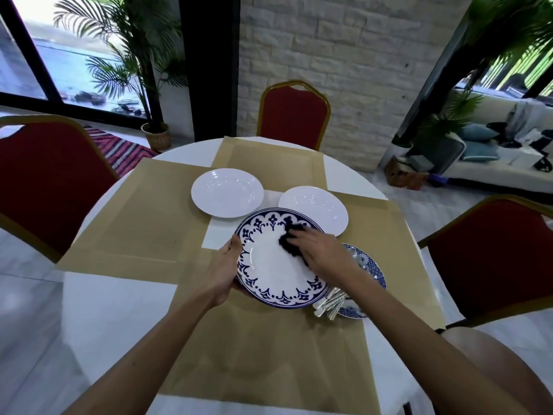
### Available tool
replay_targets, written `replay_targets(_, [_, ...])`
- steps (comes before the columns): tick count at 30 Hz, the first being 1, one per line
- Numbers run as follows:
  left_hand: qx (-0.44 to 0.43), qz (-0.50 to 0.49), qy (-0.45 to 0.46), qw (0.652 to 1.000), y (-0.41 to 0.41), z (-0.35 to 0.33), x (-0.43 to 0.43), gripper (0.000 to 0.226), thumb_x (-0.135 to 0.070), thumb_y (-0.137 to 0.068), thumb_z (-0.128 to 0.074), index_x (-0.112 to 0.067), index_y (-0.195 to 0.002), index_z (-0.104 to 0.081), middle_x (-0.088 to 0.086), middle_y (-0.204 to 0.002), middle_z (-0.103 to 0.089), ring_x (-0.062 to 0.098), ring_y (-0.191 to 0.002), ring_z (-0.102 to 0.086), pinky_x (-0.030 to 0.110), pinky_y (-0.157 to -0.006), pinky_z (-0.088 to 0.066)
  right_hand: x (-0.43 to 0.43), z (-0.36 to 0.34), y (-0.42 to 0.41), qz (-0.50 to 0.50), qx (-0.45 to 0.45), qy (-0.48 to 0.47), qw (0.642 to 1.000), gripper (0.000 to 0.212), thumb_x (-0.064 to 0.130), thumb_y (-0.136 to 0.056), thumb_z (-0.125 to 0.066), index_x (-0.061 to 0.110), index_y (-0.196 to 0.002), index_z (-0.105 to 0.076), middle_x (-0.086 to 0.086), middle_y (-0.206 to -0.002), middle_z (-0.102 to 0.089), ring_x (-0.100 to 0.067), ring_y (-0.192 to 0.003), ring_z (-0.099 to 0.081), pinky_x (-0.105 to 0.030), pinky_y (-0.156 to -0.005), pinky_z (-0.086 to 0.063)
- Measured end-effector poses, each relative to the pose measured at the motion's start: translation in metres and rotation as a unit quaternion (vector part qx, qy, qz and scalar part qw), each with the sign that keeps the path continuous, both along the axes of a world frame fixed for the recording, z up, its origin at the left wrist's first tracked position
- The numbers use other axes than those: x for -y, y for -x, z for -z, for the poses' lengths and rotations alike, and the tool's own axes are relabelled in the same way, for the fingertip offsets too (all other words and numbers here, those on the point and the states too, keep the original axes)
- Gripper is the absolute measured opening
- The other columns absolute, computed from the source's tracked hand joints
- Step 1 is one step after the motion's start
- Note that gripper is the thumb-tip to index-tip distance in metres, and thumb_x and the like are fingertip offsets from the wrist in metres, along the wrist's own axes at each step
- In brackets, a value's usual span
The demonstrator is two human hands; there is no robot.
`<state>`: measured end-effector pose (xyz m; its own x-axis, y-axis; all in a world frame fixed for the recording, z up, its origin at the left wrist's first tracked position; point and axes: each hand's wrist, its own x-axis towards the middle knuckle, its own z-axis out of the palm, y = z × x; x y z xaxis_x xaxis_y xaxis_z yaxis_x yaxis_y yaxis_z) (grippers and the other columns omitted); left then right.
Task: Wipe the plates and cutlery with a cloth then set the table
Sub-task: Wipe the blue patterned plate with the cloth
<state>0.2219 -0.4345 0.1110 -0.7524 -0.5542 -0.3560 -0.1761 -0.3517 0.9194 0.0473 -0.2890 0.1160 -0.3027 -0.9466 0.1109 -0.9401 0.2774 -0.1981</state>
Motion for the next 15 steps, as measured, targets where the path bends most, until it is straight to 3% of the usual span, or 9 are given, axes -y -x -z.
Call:
replay_targets(4, [-0.015,0.022,-0.01,1.0,0.01,0.001,-0.008,0.042,-0.054,-0.097,-0.023,-0.035,-0.117,-0.054,-0.012,-0.106,-0.07,0.005,-0.084,-0.07,0.031,-0.057,-0.057,0.039,0.002,-0.019,0.007,-0.021,0.042,0.999,0.04,0.003,-0.086,-0.05,0.01,-0.122,-0.065,-0.007,-0.134,-0.059,-0.037,-0.127,-0.05,-0.055,-0.094,-0.048])
replay_targets(6, [-0.017,0.005,-0.009,1.0,0.011,-0.001,-0.002,0.04,-0.05,-0.099,-0.023,-0.034,-0.113,-0.056,-0.007,-0.106,-0.07,0.008,-0.084,-0.07,0.031,-0.056,-0.057,0.04,0.001,-0.043,-0.044,0.005,0.059,0.997,0.042,0.013,-0.088,-0.04,0.01,-0.122,-0.066,-0.007,-0.132,-0.061,-0.035,-0.124,-0.053,-0.051,-0.093,-0.05])
replay_targets(10, [-0.005,-0.039,0.023,0.999,0.004,-0.001,0.014,0.039,-0.053,-0.098,-0.026,-0.033,-0.115,-0.056,0.003,-0.114,-0.068,0.022,-0.095,-0.068,0.035,-0.057,-0.054,0.005,0.002,-0.065,-0.103,0.095,-0.033,0.99,0.049,0.028,-0.094,-0.028,0.02,-0.129,-0.061,0.006,-0.14,-0.054,-0.022,-0.132,-0.043,-0.04,-0.107,-0.036])
replay_targets(13, [0.01,-0.029,0.05,0.998,0.001,-0.005,0.015,0.032,-0.052,-0.098,-0.026,-0.042,-0.106,-0.056,-0.004,-0.104,-0.069,0.021,-0.087,-0.068,0.035,-0.048,-0.053,-0.018,-0.006,-0.034,-0.099,0.049,-0.038,0.993,0.048,0.023,-0.089,-0.033,0.018,-0.124,-0.065,0.004,-0.135,-0.058,-0.02,-0.125,-0.052,-0.04,-0.104,-0.041])
replay_targets(15, [0.016,-0.013,0.052,0.998,0.001,-0.007,0.01,0.028,-0.05,-0.099,-0.027,-0.043,-0.1,-0.054,-0.008,-0.101,-0.068,0.018,-0.084,-0.067,0.034,-0.048,-0.054,-0.018,-0.006,-0.005,-0.065,-0.048,0.001,0.997,0.04,0.02,-0.087,-0.042,0.015,-0.117,-0.069,-0.001,-0.127,-0.065,-0.024,-0.117,-0.059,-0.046,-0.091,-0.052])
